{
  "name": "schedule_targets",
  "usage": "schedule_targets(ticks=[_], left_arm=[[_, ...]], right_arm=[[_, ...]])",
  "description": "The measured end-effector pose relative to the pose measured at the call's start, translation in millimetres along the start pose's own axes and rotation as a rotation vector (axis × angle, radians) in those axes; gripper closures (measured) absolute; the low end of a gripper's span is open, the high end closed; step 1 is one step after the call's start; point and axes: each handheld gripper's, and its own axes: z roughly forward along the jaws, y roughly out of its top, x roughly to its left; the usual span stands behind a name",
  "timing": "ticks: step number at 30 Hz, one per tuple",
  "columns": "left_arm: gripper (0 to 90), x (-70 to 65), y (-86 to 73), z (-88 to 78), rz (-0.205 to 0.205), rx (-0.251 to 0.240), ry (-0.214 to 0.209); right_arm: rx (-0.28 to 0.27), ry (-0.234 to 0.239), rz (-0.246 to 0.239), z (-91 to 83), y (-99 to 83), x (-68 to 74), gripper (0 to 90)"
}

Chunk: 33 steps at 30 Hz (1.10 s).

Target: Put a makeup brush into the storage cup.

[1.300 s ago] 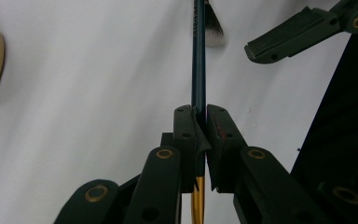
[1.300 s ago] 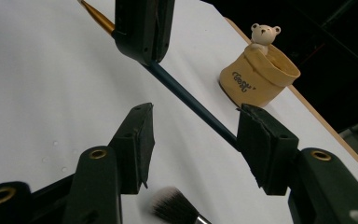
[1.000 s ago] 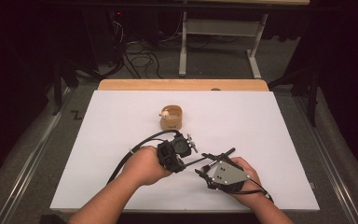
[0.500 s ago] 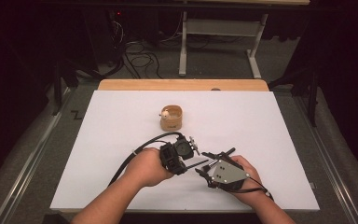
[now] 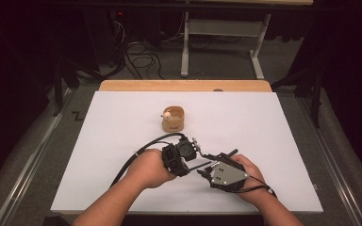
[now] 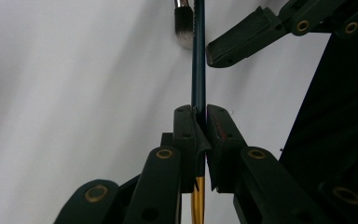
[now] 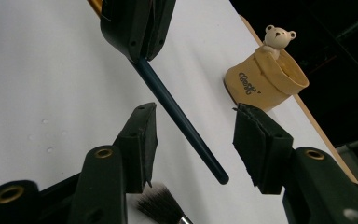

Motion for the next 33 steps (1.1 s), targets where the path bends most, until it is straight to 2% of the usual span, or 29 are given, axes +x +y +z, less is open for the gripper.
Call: schedule_targets(ticks=[7, 11, 13, 14, 16, 18, 19, 20, 21, 26, 31, 32, 33], left_arm=[[83.0, -0.2, 4.4, -0.1, 0.016, -0.001, -0.007], [83.0, -0.4, 4.7, 1.2, 0.018, 0.002, -0.003], [83.0, -1.1, 5.0, 0.7, 0.017, 0.001, -0.004], [83.0, -1.6, 5.2, 0.4, 0.018, 0.0, -0.004], [83.0, -1.9, 5.7, -0.6, 0.019, 0.001, -0.001], [83.0, -0.9, 5.7, -2.0, 0.025, 0.004, 0.0], [83.0, -0.8, 5.6, -2.4, 0.024, 0.005, 0.0], [83.0, -1.0, 5.5, -2.6, 0.024, 0.006, -0.001], [83.0, -1.6, 5.5, -2.4, 0.021, 0.003, -0.002], [83.0, -2.9, 5.7, -3.7, 0.022, -0.004, 0.002], [83.0, -2.2, 6.4, -6.3, 0.029, 0.004, 0.001], [83.0, -1.8, 6.4, -6.3, 0.029, 0.006, 0.001], [83.0, -1.9, 6.3, -5.3, 0.024, 0.004, 0.0]], right_arm=[[0.028, 0.009, -0.033, 1.8, 2.0, 6.8, 55.3], [0.026, 0.013, -0.05, 1.6, 1.7, 6.3, 57.0], [0.024, 0.019, -0.049, 0.5, 1.7, 5.8, 57.6], [0.023, 0.02, -0.031, 0.2, 1.8, 6.9, 57.6], [0.017, 0.017, -0.059, 0.4, 2.5, 5.6, 57.7], [0.016, 0.02, -0.052, 1.0, 2.9, 7.8, 57.8], [0.015, 0.024, -0.066, 1.4, 3.1, 7.1, 58.1], [0.03, 0.024, -0.029, 0.4, 2.3, 9.9, 58.5], [0.023, 0.028, -0.048, 0.8, 2.5, 8.6, 59.3], [0.021, 0.021, -0.037, -0.1, 2.8, 9.0, 61.8], [0.013, 0.027, -0.05, -1.0, 3.2, 8.9, 63.2], [0.011, 0.026, -0.056, -0.6, 3.1, 8.9, 63.2], [0.012, 0.027, -0.084, 0.0, 3.1, 8.0, 63.2]])
